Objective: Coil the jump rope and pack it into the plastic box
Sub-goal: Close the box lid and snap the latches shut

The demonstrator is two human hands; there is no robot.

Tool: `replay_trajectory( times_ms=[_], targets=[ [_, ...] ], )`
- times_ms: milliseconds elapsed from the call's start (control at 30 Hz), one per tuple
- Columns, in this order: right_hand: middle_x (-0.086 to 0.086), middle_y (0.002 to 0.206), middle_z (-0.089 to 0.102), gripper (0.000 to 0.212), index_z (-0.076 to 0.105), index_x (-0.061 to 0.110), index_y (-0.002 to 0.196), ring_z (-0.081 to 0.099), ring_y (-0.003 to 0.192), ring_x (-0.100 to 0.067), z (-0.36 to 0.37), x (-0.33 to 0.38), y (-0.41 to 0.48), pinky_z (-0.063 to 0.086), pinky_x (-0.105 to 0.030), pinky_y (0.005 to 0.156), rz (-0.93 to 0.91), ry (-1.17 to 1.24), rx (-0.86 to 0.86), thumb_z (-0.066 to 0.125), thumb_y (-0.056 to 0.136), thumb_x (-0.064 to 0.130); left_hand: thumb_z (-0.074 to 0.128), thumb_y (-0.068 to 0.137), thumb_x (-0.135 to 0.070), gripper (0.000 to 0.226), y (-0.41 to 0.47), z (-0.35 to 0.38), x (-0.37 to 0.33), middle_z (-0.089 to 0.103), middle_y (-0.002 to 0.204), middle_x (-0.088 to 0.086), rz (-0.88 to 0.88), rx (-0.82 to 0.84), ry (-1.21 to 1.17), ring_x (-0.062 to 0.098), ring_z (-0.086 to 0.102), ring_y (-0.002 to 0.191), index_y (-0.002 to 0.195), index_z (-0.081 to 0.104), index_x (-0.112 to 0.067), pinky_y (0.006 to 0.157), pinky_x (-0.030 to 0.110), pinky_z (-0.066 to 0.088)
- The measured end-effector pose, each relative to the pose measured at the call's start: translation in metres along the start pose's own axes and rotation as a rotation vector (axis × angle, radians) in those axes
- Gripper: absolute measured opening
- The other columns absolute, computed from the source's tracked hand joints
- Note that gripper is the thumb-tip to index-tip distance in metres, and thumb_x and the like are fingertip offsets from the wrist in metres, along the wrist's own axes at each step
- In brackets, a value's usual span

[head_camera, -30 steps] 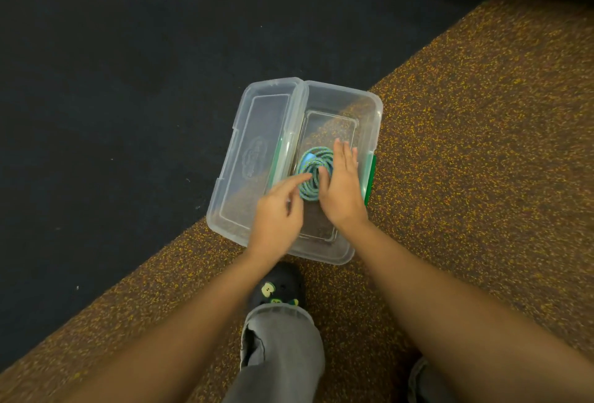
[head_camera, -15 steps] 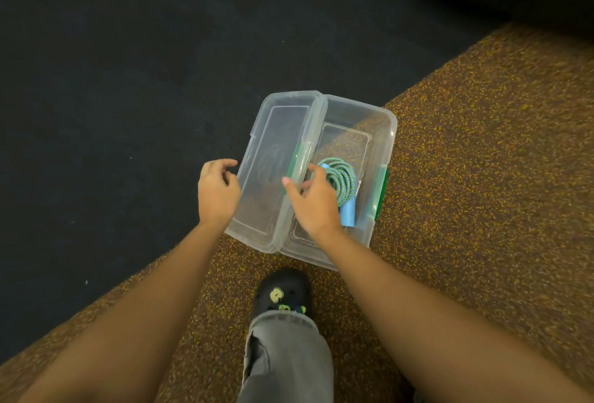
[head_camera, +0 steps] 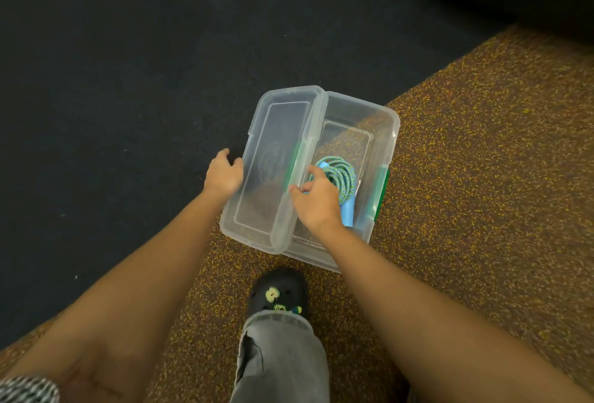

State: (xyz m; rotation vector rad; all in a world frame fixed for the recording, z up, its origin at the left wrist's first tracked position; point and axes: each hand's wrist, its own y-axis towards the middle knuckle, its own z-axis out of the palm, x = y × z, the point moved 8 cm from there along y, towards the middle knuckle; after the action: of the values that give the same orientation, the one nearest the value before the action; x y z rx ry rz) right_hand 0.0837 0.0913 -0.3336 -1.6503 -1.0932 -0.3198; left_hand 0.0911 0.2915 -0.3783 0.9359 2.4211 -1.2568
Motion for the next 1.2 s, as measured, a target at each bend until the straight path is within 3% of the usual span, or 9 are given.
replay_trajectory(
  times_ms=[133,300,400,500,567,667,867,1067,1200],
  targets=[
    [0.007,0.062,0.045,0.054,0.035,0.007,0.139,0.058,0.077,-0.022,-0.004,-0.004,-0.001,0.052,-0.035,0.084,0.021,0.065,0.021,0.055,0.089,0.01,0.04,0.096,-0.031,0.047,0.001,0.006,0.0,0.04,0.145,0.013,-0.018,0.072,-0.035,0.029,0.043,0.128,0.138,0.041,-0.01,0.101,0.035,0.035],
    [-0.004,0.084,0.059,0.056,0.032,0.01,0.141,0.065,0.086,-0.032,-0.011,-0.009,-0.006,0.051,-0.051,0.09,0.045,0.209,0.032,0.055,0.089,0.008,0.045,0.094,-0.029,0.041,-0.016,0.015,-0.001,0.053,0.134,0.01,-0.007,0.119,-0.08,0.027,0.05,0.12,0.13,0.05,-0.01,0.103,0.04,0.04],
    [-0.013,0.105,0.063,0.055,0.032,0.015,0.142,0.066,0.085,-0.024,-0.024,-0.016,-0.01,0.052,-0.044,0.089,0.033,0.207,0.01,0.053,0.091,0.011,0.047,0.094,-0.023,0.034,-0.024,0.006,-0.004,0.058,0.122,0.005,0.034,-0.007,-0.192,0.021,0.054,0.109,0.125,0.054,-0.01,0.095,0.035,0.043],
    [0.004,0.09,0.058,0.053,0.031,0.019,0.143,0.059,0.081,-0.012,-0.043,-0.016,-0.025,0.053,-0.035,0.085,-0.046,0.142,-0.055,0.05,0.093,0.016,0.047,0.093,-0.022,0.028,-0.038,-0.001,-0.022,0.061,0.108,-0.002,0.171,-0.103,-0.19,0.014,0.057,0.096,0.117,0.061,-0.018,0.089,0.034,0.048],
    [0.001,0.104,0.06,0.054,0.026,0.018,0.145,0.059,0.096,-0.016,-0.054,-0.017,-0.036,0.051,-0.033,0.091,-0.095,0.06,-0.146,0.046,0.095,0.021,0.047,0.092,-0.025,0.029,-0.047,0.004,-0.035,0.061,0.11,0.003,0.261,-0.133,-0.141,0.015,0.06,0.093,0.116,0.063,-0.023,0.089,0.037,0.051],
    [-0.01,0.138,0.048,0.052,0.024,0.012,0.145,0.046,0.126,-0.021,-0.073,-0.025,-0.047,0.035,-0.032,0.11,-0.133,-0.037,-0.331,0.04,0.097,0.022,0.048,0.093,-0.022,0.031,-0.061,0.02,-0.057,0.052,0.109,0.0,0.363,-0.146,-0.067,0.012,0.056,0.09,0.122,0.059,-0.02,0.085,0.024,0.045],
    [-0.011,0.154,0.025,0.05,0.021,0.004,0.146,0.02,0.144,-0.022,-0.088,-0.05,-0.039,0.01,-0.021,0.114,-0.04,-0.146,-0.374,0.033,0.099,0.018,0.046,0.093,-0.014,0.029,-0.077,0.044,-0.077,0.044,0.097,0.004,0.506,-0.091,0.051,0.017,0.053,0.083,0.118,0.059,-0.013,0.077,0.018,0.039],
    [-0.016,0.149,0.036,0.048,0.026,0.004,0.144,0.035,0.136,-0.031,-0.083,-0.064,-0.024,0.028,-0.04,0.114,0.02,-0.118,-0.332,0.032,0.097,0.012,0.043,0.093,-0.011,0.026,-0.078,0.055,-0.073,0.044,0.096,0.008,0.529,-0.079,0.138,0.015,0.045,0.083,0.114,0.059,-0.006,0.075,0.018,0.037],
    [-0.018,0.141,0.046,0.051,0.015,0.011,0.147,0.046,0.126,-0.034,-0.081,-0.07,-0.024,0.037,-0.038,0.107,0.091,-0.123,-0.304,0.03,0.099,0.017,0.04,0.095,-0.011,0.034,-0.083,0.056,-0.072,0.05,0.108,0.01,0.527,-0.058,0.11,0.012,0.045,0.091,0.126,0.053,-0.01,0.075,0.013,0.03]
  ],
)
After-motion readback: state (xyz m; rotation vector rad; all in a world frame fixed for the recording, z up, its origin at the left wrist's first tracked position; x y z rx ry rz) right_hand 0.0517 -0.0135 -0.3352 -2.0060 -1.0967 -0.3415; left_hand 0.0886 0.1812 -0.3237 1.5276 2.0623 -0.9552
